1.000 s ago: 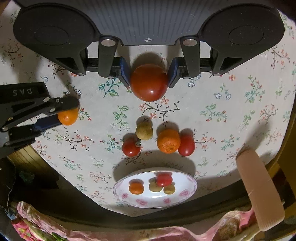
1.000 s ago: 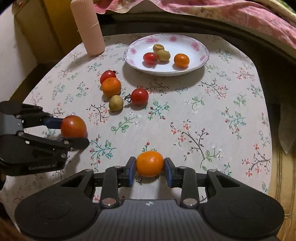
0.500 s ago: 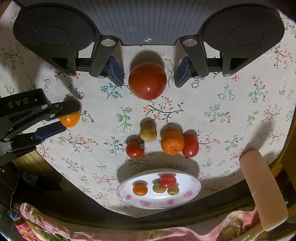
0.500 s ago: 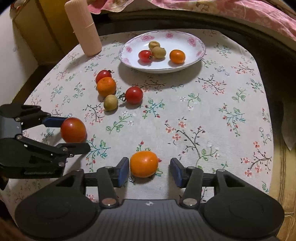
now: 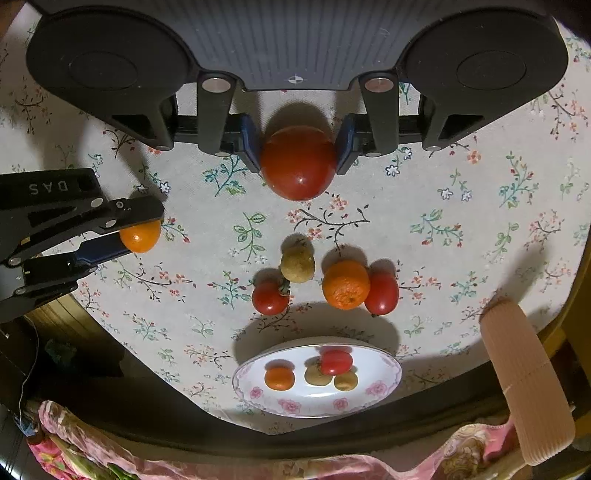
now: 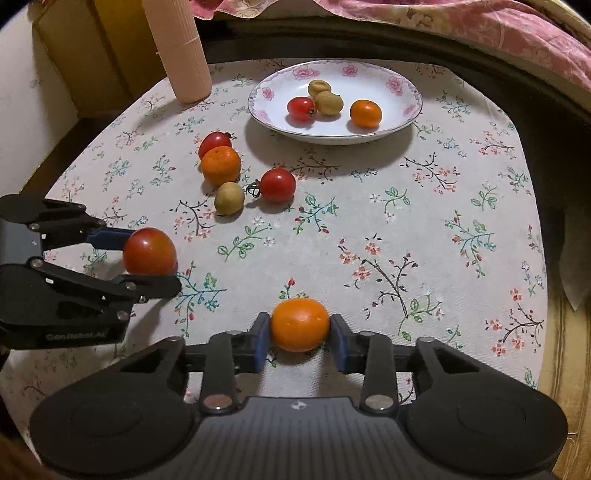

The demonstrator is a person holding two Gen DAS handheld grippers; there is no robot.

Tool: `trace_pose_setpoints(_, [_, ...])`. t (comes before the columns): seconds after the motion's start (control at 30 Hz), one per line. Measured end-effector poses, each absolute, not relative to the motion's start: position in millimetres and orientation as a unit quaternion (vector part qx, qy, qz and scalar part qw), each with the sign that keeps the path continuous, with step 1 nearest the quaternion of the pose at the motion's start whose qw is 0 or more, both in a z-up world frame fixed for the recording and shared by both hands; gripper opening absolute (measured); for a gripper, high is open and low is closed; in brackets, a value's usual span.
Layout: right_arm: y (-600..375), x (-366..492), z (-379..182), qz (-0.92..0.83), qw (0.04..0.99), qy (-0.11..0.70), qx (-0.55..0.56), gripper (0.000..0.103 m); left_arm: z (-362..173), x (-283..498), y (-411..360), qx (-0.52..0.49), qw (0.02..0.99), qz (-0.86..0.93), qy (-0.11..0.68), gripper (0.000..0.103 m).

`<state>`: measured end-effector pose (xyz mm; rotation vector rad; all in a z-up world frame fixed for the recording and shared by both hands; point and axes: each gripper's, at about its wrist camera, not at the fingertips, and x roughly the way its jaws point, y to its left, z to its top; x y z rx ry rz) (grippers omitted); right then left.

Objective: Organize fruits
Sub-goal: 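Carry the tangerine and large tomato in both tools over the white plate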

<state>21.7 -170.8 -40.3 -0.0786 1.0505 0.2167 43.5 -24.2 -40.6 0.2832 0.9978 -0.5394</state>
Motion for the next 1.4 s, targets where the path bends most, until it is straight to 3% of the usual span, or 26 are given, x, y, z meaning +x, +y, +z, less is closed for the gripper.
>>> trace_pose_setpoints(1.4, [-175.0,54.2,-0.4,0.1,0.889,0.447,0.016,0.036,7.6,93.8,-54.3,0.102,0.869,-0.243,0.418,0.049])
